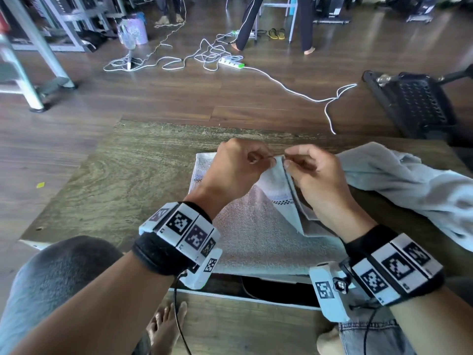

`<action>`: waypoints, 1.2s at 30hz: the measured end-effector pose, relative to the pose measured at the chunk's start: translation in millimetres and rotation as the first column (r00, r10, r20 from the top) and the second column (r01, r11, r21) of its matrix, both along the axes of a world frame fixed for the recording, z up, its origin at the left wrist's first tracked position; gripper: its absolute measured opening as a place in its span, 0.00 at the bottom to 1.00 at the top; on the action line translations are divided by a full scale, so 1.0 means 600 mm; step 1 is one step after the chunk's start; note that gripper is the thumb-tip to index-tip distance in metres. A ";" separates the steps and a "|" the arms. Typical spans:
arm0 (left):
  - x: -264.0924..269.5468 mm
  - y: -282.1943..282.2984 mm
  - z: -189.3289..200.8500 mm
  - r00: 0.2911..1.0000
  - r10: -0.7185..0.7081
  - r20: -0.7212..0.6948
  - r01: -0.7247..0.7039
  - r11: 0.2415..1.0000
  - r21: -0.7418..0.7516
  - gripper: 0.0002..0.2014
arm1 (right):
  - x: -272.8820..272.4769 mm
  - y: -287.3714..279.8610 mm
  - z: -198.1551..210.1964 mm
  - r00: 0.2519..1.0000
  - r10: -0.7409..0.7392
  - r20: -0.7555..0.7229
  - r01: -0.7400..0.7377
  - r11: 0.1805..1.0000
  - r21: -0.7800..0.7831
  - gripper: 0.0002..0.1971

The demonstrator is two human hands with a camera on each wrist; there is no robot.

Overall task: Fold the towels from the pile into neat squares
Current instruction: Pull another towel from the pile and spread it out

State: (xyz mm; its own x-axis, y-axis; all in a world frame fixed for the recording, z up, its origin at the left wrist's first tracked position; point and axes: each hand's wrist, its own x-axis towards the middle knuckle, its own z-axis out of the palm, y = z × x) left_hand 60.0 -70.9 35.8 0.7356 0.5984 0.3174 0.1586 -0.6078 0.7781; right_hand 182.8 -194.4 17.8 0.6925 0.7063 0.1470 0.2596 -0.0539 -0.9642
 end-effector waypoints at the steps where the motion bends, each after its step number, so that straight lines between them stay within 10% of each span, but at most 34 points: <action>1: 0.000 -0.002 -0.001 1.000 0.026 0.009 -0.026 1.000 -0.010 0.04 | -0.002 0.001 0.001 1.000 0.005 -0.019 -0.005 1.000 0.004 0.09; 36: 0.010 -0.018 -0.006 0.990 0.012 0.140 0.010 0.988 -0.155 0.03 | -0.001 -0.002 0.005 0.980 0.102 -0.173 -0.089 0.992 0.087 0.09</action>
State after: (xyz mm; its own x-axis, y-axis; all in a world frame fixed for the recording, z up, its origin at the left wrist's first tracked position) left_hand 65.9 -81.8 32.2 0.6899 0.6488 0.3211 0.0416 -0.4784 0.8772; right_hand 181.9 -195.6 20.7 0.6423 0.7617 0.0856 0.0850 0.0401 -0.9956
